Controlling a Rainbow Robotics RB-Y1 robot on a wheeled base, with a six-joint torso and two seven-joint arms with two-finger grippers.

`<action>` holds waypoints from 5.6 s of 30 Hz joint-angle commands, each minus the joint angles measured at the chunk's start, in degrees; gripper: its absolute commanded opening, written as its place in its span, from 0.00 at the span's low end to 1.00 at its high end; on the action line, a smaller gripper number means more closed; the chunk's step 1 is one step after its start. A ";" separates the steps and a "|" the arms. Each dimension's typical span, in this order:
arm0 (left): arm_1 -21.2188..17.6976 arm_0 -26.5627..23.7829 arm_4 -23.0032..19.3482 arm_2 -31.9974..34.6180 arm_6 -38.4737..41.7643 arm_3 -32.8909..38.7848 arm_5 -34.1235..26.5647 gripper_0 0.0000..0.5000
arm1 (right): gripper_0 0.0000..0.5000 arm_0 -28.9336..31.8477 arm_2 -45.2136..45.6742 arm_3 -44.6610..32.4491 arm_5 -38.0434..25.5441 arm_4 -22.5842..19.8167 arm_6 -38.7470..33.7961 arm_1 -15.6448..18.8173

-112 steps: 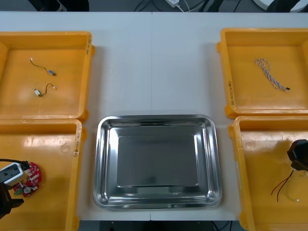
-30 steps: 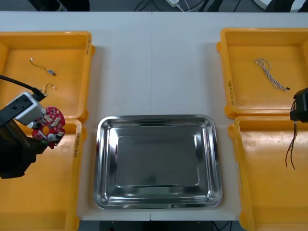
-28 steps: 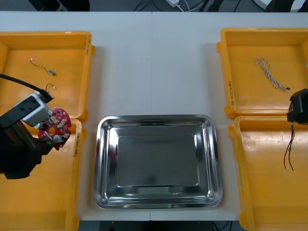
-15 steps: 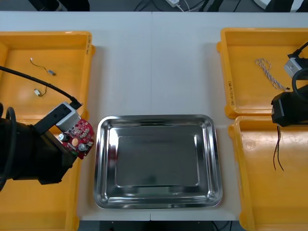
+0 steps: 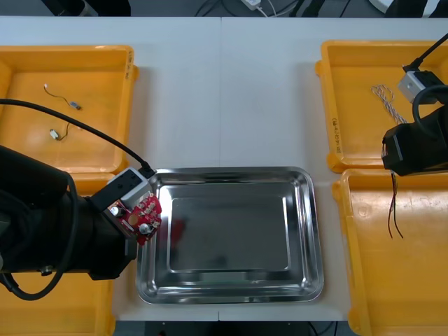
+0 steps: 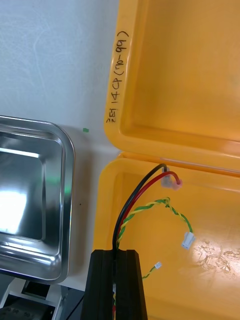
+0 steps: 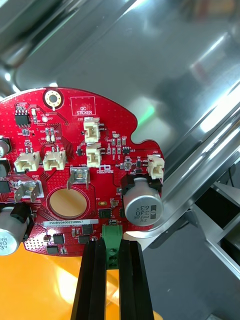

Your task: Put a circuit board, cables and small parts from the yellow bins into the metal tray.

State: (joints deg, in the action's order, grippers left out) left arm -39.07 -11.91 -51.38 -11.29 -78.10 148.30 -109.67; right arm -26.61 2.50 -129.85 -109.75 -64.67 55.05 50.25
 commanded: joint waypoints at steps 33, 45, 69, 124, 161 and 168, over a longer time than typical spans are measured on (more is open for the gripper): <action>11.38 -6.02 27.65 -30.37 2.60 -6.97 -0.33 0.00 | 0.00 -2.57 -7.16 -2.43 -0.25 3.67 6.83 -2.09; 12.52 -6.02 29.40 -32.22 1.99 -9.69 -0.33 0.00 | 0.00 -2.57 -7.16 -2.43 -0.25 3.94 7.00 -2.17; 13.14 -5.93 32.83 -34.24 -0.82 -16.28 -0.33 0.00 | 0.00 -2.57 -7.16 -0.67 -0.25 4.20 7.00 -2.09; 9.10 -4.53 25.19 -22.11 -1.00 -5.65 -0.33 0.92 | 0.00 -3.89 -7.78 -3.48 -0.25 2.18 9.29 -5.43; -6.37 -4.53 0.40 27.72 -1.44 -19.62 6.75 1.00 | 0.00 -10.48 -38.36 -7.17 -0.25 14.75 36.98 -17.73; -8.04 -6.90 5.23 27.72 -1.09 -26.30 8.77 1.00 | 0.00 -8.90 -45.39 -7.17 -0.25 20.90 38.38 -18.35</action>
State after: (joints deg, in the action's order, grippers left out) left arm -44.76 -16.38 -48.39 15.43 -78.11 124.05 -101.64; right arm -36.11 -39.58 -135.00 -109.77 -45.91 91.84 33.24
